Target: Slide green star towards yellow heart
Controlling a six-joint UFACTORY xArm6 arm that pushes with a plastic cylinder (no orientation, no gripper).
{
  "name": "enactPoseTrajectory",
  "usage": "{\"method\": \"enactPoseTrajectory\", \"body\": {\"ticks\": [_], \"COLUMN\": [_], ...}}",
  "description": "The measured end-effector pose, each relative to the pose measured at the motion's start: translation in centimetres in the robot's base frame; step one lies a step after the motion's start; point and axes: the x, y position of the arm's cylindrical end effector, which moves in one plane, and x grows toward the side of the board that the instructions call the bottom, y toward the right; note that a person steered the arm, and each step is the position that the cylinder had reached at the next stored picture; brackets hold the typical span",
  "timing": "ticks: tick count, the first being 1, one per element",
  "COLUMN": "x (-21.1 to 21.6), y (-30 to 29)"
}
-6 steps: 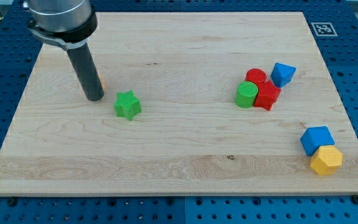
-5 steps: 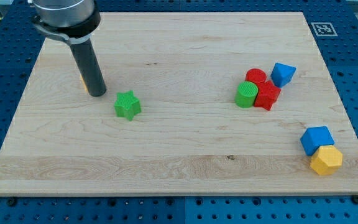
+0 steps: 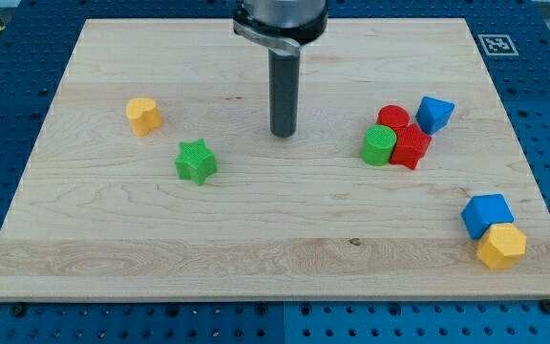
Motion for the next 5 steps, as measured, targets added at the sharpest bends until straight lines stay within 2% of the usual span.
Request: {"method": "enactPoseTrajectory", "body": {"ticks": [3,5], "x": [8.8,8.7], "y": [-0.2,-5.0]}}
